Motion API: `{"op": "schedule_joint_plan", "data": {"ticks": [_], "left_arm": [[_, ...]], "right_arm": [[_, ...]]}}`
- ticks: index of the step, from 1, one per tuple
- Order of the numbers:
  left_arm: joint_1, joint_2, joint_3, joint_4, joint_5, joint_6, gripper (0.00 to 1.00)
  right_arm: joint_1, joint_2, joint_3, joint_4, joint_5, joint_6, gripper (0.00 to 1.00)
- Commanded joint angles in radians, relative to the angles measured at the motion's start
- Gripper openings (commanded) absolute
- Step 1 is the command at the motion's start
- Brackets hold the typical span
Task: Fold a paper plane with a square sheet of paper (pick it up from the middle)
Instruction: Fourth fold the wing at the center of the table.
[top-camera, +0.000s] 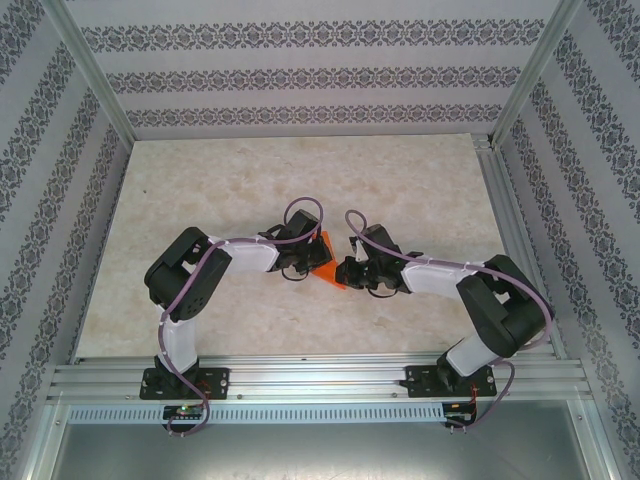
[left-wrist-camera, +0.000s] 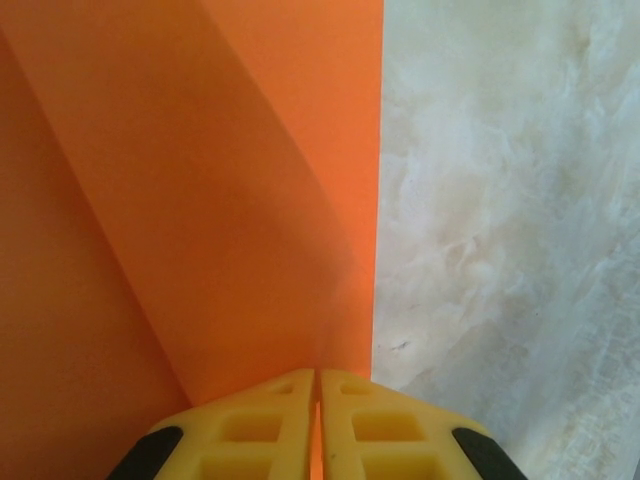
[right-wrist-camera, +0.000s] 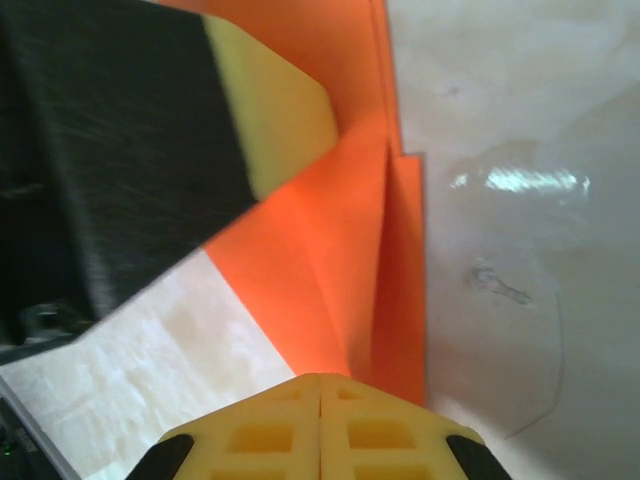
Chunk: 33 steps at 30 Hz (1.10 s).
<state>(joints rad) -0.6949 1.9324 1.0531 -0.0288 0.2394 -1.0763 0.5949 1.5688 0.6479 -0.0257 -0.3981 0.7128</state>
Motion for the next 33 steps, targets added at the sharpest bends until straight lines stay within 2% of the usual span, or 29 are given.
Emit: {"op": "schedule_joint_plan", "data": {"ticks": [1,8,12,19,23,33], "left_arm": [[0.011,0.034,0.007,-0.017,-0.004,0.029,0.13],[0.011,0.036,0.003,-0.023,-0.003,0.032,0.13],[0.011,0.041,0.005,-0.029,-0.002,0.032,0.13],[0.010,0.042,0.007,-0.035,-0.003,0.032,0.12],[0.011,0.043,0.007,-0.033,-0.002,0.032,0.12],[0.011,0.050,0.017,-0.035,0.007,0.034,0.12]], "right_arm": [[0.003,0.028,-0.026,0.012,0.000,0.010,0.06],[0.002,0.079,-0.066,0.041,-0.008,0.019,0.07],[-0.001,0.097,-0.058,-0.013,0.009,0.014,0.06],[0.008,-0.029,-0.009,-0.103,0.004,-0.019,0.05],[0.011,-0.063,-0.010,-0.079,-0.029,-0.009,0.05],[-0.004,0.088,-0.050,-0.036,-0.016,0.008,0.04]]}}
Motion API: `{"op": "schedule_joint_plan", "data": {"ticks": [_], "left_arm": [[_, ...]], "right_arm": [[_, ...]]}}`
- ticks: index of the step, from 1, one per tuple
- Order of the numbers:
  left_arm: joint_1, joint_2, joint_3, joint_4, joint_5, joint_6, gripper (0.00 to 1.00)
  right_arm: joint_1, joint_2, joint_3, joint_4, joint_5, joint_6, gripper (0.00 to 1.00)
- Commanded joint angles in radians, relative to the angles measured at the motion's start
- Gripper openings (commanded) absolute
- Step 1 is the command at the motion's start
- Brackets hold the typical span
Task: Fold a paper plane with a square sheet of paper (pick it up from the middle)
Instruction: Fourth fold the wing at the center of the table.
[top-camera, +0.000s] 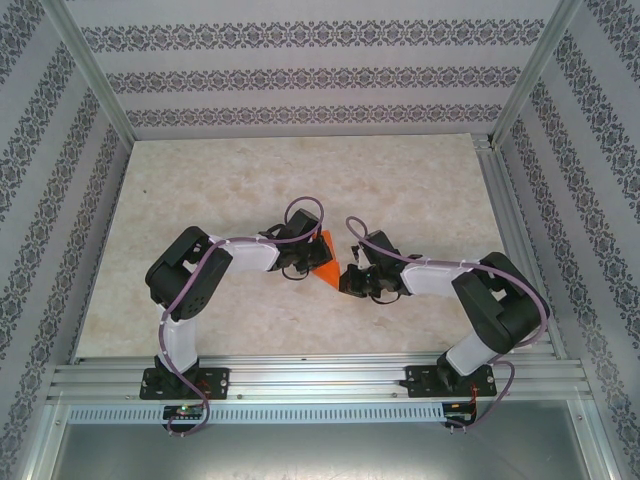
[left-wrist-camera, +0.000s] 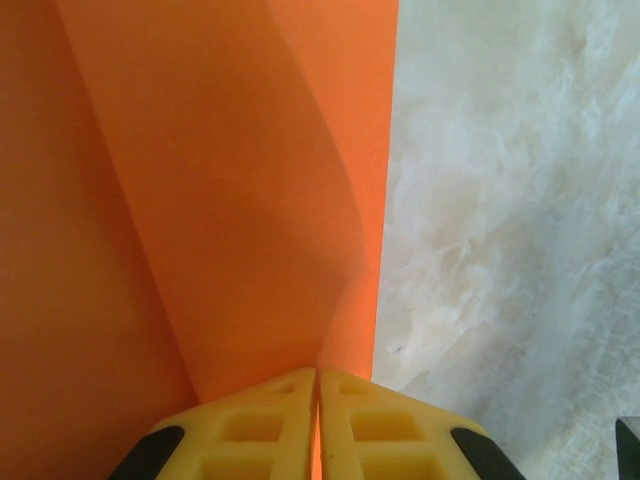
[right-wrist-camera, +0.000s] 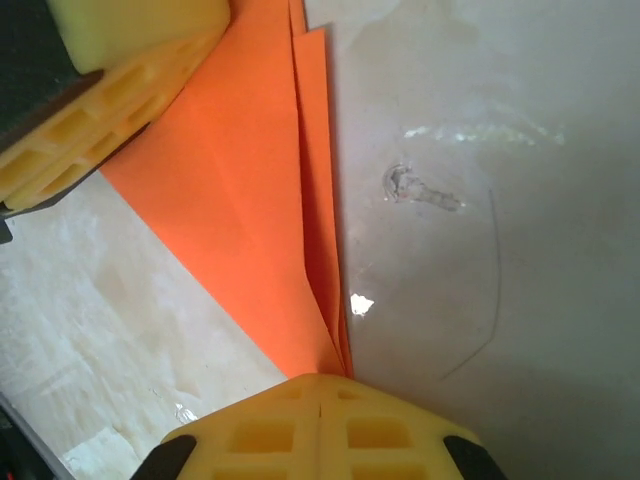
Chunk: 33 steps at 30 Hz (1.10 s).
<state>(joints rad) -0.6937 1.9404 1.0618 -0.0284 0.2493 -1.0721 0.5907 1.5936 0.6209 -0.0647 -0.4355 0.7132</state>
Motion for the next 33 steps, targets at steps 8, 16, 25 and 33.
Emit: {"op": "schedule_joint_plan", "data": {"ticks": [8,16,25,33], "left_arm": [[0.010,0.043,0.009,-0.040,0.000,0.032,0.12],[0.009,0.042,0.011,-0.039,0.001,0.035,0.12],[0.010,0.040,0.012,-0.041,0.004,0.037,0.12],[0.010,0.036,0.014,-0.038,0.004,0.048,0.12]], "right_arm": [[-0.011,-0.039,0.022,-0.105,0.033,-0.009,0.04],[-0.016,-0.050,0.080,0.038,-0.043,0.042,0.04],[-0.025,0.117,0.099,0.114,-0.060,0.063,0.04],[-0.029,0.164,0.018,0.115,-0.009,0.069,0.01]]}}
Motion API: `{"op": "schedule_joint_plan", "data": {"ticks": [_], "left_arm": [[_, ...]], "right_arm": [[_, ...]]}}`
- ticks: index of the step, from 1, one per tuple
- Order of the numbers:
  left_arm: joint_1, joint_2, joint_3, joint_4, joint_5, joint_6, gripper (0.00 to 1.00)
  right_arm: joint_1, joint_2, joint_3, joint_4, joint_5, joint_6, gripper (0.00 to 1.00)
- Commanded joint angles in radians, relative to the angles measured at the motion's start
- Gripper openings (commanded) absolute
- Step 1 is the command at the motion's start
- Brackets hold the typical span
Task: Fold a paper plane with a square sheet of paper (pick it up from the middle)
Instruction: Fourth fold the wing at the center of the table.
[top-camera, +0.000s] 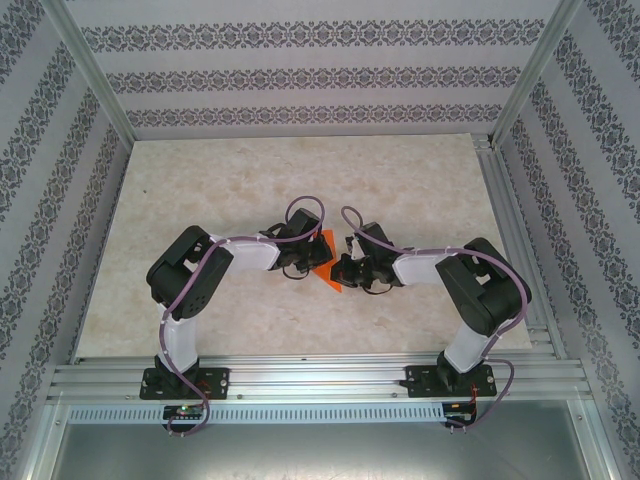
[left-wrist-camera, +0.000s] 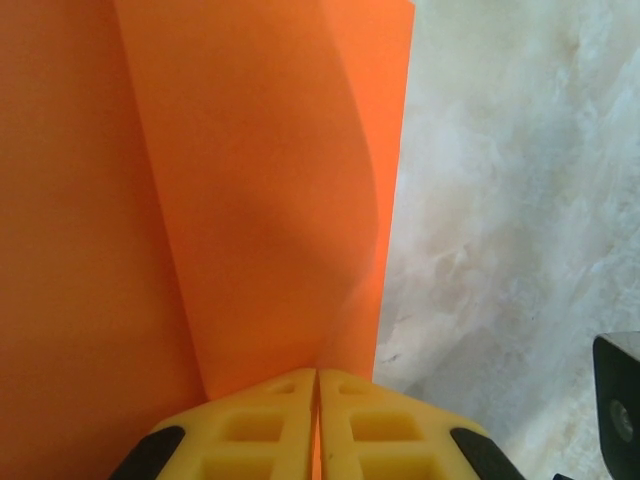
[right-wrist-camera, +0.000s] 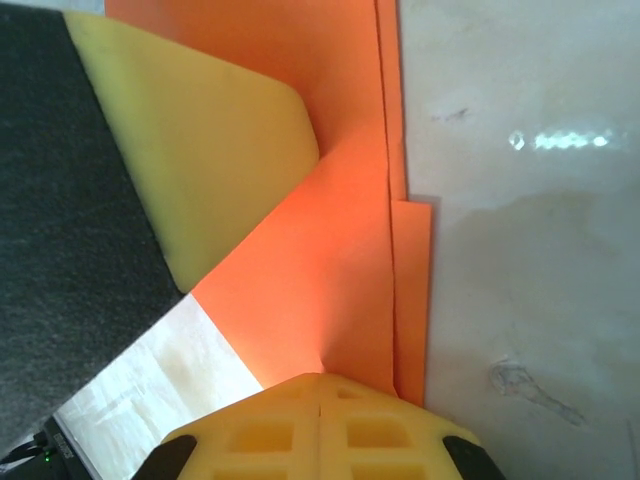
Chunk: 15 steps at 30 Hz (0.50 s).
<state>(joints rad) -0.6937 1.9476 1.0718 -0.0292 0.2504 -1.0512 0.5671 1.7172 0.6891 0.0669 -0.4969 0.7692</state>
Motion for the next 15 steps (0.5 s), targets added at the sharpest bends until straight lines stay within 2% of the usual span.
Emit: {"op": "schedule_joint_plan", "data": {"ticks": [1,9,15], "left_arm": [[0.011,0.028,0.006,-0.038,0.002,0.031,0.13],[0.066,0.042,0.018,-0.033,0.012,0.072,0.14],[0.088,0.072,0.096,-0.109,-0.018,0.111,0.15]], "right_arm": [[-0.006,0.039,-0.057,-0.014,0.054,0.015,0.01],[-0.006,0.038,-0.066,-0.102,0.079,-0.031,0.00],[-0.001,0.032,-0.071,-0.128,0.077,-0.050,0.00]]}}
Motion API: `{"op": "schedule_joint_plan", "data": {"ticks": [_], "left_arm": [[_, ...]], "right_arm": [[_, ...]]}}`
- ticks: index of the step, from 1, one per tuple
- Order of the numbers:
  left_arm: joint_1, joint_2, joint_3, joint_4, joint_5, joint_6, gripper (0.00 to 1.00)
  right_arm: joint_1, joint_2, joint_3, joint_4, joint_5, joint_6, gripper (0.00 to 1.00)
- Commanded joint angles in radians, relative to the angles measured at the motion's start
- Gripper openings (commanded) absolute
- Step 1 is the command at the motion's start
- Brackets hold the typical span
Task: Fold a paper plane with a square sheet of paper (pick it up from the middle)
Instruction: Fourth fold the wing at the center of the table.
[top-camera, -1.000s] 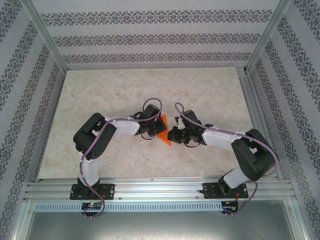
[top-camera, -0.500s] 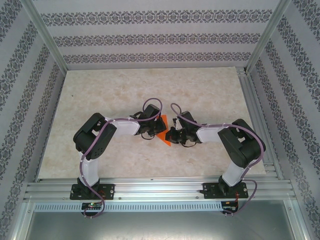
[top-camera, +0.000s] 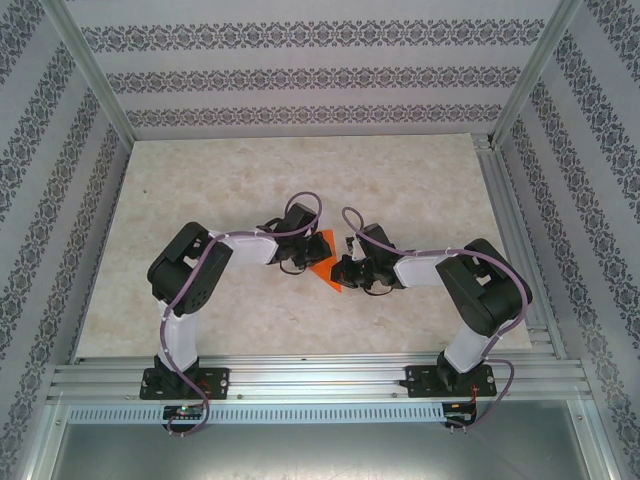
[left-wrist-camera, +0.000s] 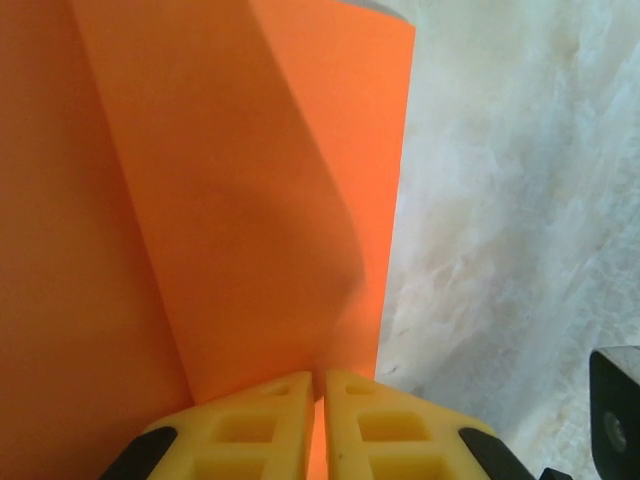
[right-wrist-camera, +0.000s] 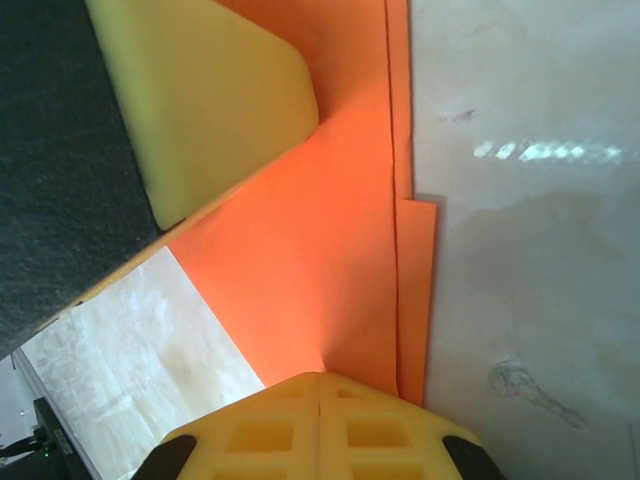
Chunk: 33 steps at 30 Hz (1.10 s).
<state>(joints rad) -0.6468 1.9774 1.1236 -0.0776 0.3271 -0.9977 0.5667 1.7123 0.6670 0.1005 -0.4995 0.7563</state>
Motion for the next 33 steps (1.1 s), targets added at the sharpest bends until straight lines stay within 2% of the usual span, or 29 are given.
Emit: {"op": "schedule_joint_plan", "data": {"ticks": [1,12,33], "left_arm": [[0.042,0.046,0.060,-0.079,-0.107,0.066,0.15],[0.090,0.086,0.113,-0.085,-0.124,0.108,0.15],[0.236,0.174,0.281,-0.113,-0.028,0.276,0.20]], "right_arm": [[-0.001,0.035,-0.047,-0.167,0.080,-0.038,0.00],[0.001,0.030,-0.044,-0.181,0.085,-0.041,0.00],[0.002,0.024,-0.041,-0.179,0.088,-0.029,0.00]]}}
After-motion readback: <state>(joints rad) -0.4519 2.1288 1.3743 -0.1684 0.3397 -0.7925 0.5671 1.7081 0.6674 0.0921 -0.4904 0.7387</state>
